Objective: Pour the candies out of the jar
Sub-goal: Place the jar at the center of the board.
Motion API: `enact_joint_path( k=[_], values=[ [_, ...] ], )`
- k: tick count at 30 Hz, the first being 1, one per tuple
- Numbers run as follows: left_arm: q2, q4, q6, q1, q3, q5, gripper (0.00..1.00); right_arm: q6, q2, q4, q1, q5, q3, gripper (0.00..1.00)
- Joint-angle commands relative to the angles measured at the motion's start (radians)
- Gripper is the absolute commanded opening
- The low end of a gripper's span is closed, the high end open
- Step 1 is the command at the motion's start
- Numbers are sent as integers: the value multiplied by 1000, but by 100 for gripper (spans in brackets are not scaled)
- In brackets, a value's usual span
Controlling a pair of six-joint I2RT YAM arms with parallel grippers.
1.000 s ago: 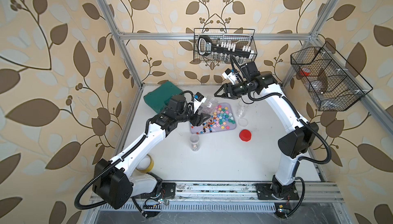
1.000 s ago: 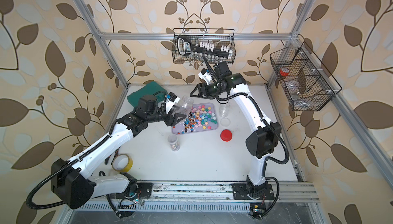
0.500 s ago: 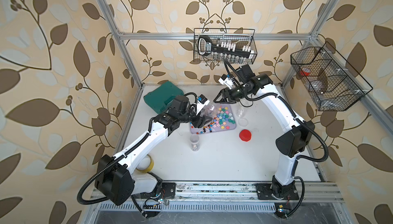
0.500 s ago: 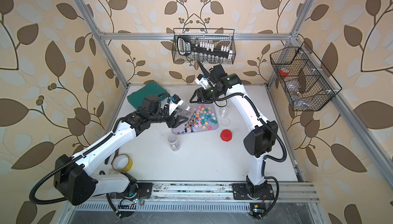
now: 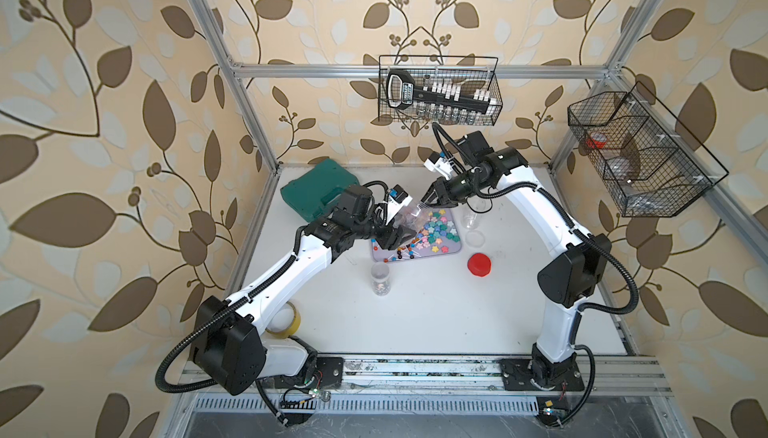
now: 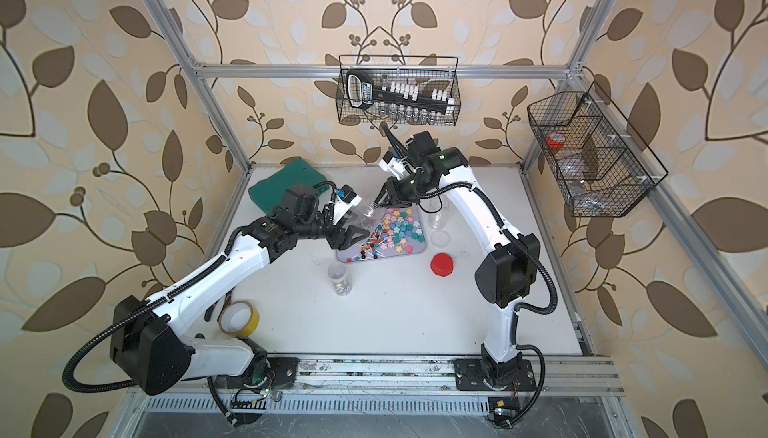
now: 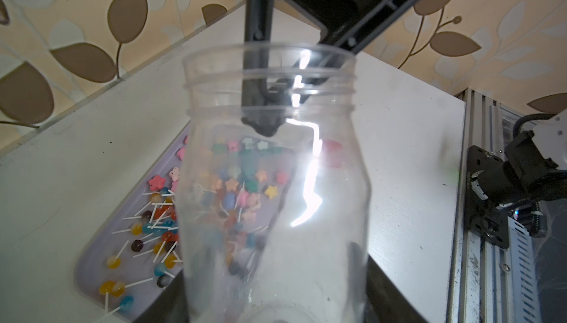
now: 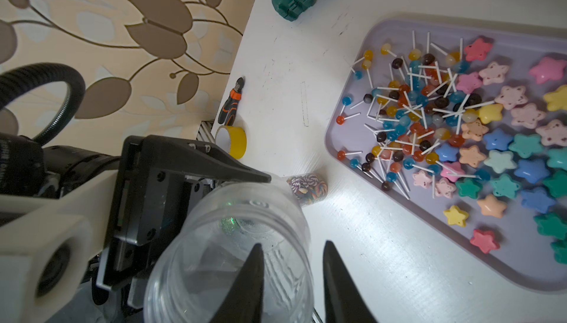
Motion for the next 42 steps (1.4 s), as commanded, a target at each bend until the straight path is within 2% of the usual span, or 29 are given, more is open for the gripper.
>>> enact_joint_path(
  k=[1, 8, 14, 18, 23, 31, 38, 42],
  values=[
    [4, 18, 25, -4, 51, -5, 45, -16, 10, -16, 6, -17, -11, 22],
    [13, 20, 28, -4, 35, -23, 50, -18, 5, -16, 6, -25, -24, 1],
    [25, 29, 21, -4, 31, -39, 59, -19, -6, -16, 6, -19, -30, 0],
    [35, 28, 18, -4, 32, -37, 72, -20, -22, -16, 5, 3, -35, 0],
    [35, 31, 24, -4, 35, -53, 99, -16, -52, -16, -2, 57, -51, 0],
    [41, 28, 43, -4, 69, -105, 99, -8, -110, -11, -63, 136, -94, 0],
    [54, 21, 12, 3, 115, -246, 99, -38, -140, -76, -122, 420, -79, 0],
    [84, -22, -63, 11, 158, -348, 99, -47, -144, -88, -158, 543, -40, 0]
  ],
)
